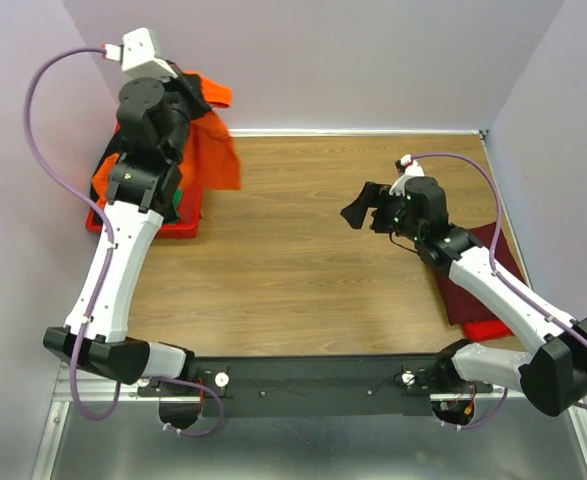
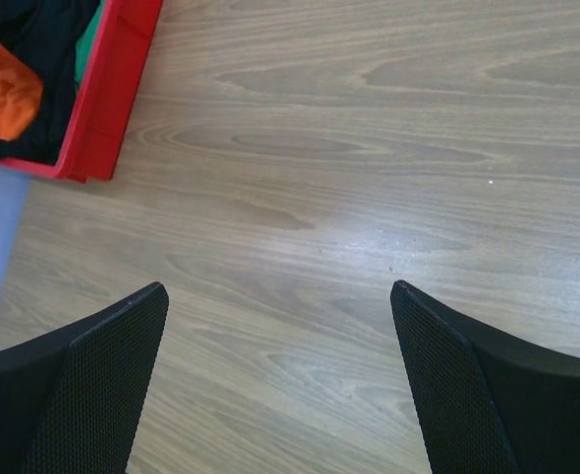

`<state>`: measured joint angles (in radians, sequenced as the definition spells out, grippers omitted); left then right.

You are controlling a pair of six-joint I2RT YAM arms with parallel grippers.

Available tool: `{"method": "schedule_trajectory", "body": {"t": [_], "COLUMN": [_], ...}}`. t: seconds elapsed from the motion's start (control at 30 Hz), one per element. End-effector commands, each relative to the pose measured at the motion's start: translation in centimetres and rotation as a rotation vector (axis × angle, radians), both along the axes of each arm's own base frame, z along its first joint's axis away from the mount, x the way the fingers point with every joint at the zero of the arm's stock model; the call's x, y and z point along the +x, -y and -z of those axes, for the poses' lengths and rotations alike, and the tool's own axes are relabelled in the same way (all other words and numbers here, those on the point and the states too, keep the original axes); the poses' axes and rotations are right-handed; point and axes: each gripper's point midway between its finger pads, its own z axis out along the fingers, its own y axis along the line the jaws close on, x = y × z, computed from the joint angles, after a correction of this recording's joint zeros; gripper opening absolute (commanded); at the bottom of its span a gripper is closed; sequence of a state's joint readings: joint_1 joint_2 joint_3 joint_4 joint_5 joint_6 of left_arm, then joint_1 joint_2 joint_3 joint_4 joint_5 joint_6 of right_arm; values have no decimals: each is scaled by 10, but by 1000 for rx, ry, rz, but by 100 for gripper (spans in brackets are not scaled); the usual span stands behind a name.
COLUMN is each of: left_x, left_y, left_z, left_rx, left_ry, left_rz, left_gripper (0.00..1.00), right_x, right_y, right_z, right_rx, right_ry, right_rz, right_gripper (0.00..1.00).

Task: Fold and stack the t-shirts
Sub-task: Grab the tshirt from the pile, then move the tshirt to the center of the board

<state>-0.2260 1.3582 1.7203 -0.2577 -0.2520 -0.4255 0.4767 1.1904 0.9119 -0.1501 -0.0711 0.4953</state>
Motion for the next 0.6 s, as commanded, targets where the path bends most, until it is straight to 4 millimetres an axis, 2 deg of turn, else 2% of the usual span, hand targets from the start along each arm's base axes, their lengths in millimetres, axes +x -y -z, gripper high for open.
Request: {"method": "schedule_trajectory", "body": {"t": [0.0,0.03,0.07,0.1,0.17,0.2,0.23,0.27,0.3,0.33,0.4,0.5,0.53,0.57], "left_x": [-7,-5,2,6,10,5,6,14,11,11,6,-1,-2,-2], "left_y": [52,62,79,106,135,159,173,192,208,233,268,297,311,315], "left_z": [-12,-8,3,14,26,25,29,45,41,57,65,67,77,81], "left_rx": [19,19,18,22,27,22,25,38,36,48,55,59,67,72], "left_ry": [38,32,7,-14,-35,-34,-42,-72,-63,-95,-110,-112,-130,-136], "left_rz": [102,117,143,195,250,304,333,363,404,448,528,605,628,640], "left_gripper": [0,0,0,0,0,0,0,0,0,0,0,0,0,0], "right_x": [5,4,6,5,4,3,3,2,1,-1,-2,-4,-4,-4], "right_y": [10,11,15,19,20,21,22,23,23,24,28,32,33,34], "right_z": [-39,-40,-41,-45,-45,-44,-45,-44,-42,-42,-39,-40,-36,-36], "right_rx": [16,18,14,15,15,13,15,14,15,17,13,10,3,2], "right_ry": [110,113,120,131,135,132,136,133,131,131,127,135,129,127], "right_rz": [52,56,82,96,105,107,110,113,116,116,130,142,148,151], "right_gripper": [100,100,100,100,100,100,100,100,100,100,100,100,100,100]}}
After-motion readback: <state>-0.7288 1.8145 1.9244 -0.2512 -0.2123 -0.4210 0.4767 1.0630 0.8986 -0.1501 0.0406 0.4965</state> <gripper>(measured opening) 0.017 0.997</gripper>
